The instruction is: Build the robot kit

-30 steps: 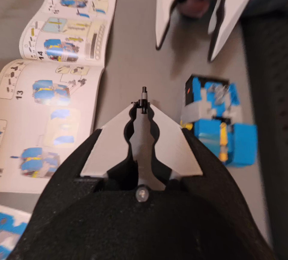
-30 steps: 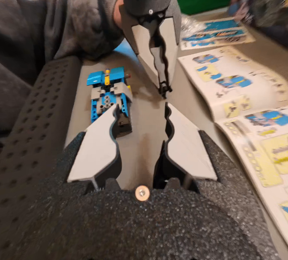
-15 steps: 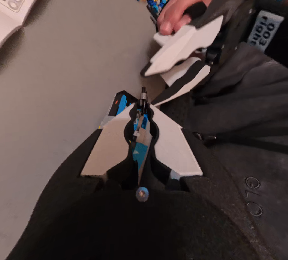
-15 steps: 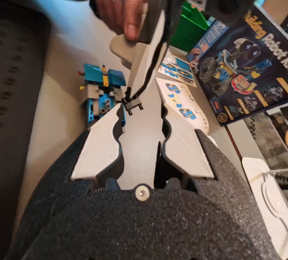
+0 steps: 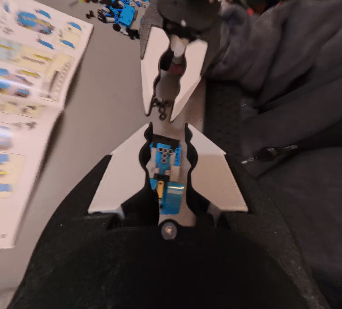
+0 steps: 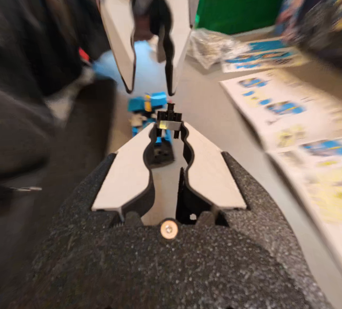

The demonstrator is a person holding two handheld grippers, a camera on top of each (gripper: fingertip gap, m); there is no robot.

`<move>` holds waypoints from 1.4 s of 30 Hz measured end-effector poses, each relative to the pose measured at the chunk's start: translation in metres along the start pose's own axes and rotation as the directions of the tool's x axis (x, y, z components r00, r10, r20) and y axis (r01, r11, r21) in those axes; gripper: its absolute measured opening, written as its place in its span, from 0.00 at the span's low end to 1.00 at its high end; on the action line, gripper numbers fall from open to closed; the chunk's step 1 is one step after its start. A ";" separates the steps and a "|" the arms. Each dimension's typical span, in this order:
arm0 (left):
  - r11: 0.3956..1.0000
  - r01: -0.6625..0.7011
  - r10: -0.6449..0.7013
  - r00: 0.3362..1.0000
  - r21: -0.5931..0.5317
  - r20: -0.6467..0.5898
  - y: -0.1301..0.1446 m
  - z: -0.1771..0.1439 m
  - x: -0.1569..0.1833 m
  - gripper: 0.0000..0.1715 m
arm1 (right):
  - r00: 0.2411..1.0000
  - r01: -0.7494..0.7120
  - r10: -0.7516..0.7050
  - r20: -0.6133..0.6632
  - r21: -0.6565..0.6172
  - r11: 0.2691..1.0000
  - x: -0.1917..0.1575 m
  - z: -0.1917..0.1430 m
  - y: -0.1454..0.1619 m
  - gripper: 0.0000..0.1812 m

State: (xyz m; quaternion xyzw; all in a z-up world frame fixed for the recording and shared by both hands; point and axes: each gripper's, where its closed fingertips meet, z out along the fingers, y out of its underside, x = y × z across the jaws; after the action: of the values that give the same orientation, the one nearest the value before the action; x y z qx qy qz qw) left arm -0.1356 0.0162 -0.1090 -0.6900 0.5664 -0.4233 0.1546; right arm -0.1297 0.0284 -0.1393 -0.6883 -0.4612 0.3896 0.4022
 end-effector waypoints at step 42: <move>0.945 -0.278 0.304 0.941 -0.171 0.150 0.040 0.019 -0.007 0.04 | 0.990 0.132 -0.131 0.060 -0.015 0.991 -0.022 0.017 -0.001 0.24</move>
State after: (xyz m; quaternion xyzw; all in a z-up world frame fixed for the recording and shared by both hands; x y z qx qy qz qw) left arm -0.1470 0.0050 -0.1511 -0.6424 0.6764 -0.2905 0.2132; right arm -0.1516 0.0108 -0.1413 -0.6482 -0.5209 0.3779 0.4070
